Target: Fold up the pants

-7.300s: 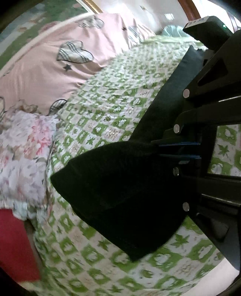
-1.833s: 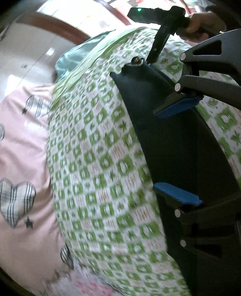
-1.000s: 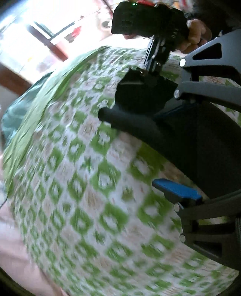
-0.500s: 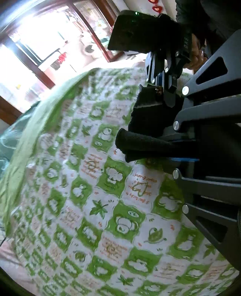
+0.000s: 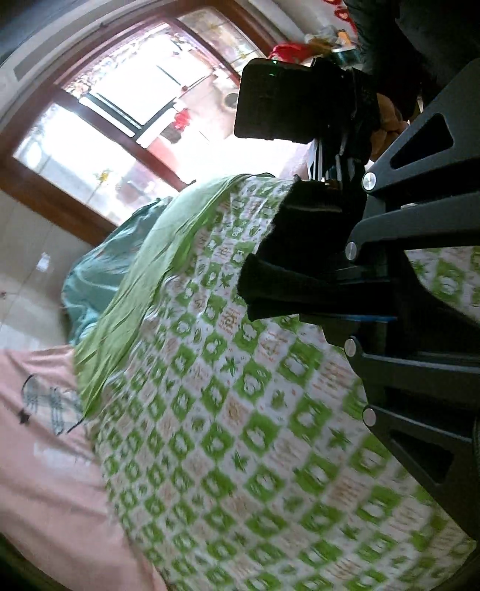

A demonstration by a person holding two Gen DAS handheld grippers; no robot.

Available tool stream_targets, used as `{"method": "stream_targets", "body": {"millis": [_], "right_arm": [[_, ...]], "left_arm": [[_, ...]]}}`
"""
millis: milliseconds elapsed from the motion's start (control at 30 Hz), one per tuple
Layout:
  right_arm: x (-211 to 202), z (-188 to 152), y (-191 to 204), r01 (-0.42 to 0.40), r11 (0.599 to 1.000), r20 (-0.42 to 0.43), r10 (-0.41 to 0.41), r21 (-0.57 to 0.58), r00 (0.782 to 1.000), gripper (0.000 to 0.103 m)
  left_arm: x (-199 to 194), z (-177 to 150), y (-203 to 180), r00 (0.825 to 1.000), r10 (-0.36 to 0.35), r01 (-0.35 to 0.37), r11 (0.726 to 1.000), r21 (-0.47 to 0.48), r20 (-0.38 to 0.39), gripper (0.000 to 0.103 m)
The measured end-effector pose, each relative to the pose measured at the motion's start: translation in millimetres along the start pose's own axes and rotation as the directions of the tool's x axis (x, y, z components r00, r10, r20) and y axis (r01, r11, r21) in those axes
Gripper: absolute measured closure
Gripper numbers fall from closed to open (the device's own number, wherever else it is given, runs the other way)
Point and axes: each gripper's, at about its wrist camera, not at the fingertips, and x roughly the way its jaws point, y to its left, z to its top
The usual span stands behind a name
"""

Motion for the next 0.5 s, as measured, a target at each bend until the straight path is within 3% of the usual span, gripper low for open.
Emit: {"method": "stream_targets", "body": {"millis": [300, 500], "right_arm": [[62.0, -14.9, 34.2, -0.121, 0.992, -0.098, 0.119, -0.017, 0.988, 0.092], [94.4, -29.3, 39.9, -0.138, 0.990, -0.165, 0.135, -0.007, 0.977, 0.092]], "left_arm": [[-51.3, -50.3, 36.7, 0.995, 0.042, -0.031, 0.991, -0.128, 0.090, 0.094], [-59.8, -85.8, 61.1, 0.992, 0.057, -0.030, 0.973, -0.227, 0.110, 0.093]]}}
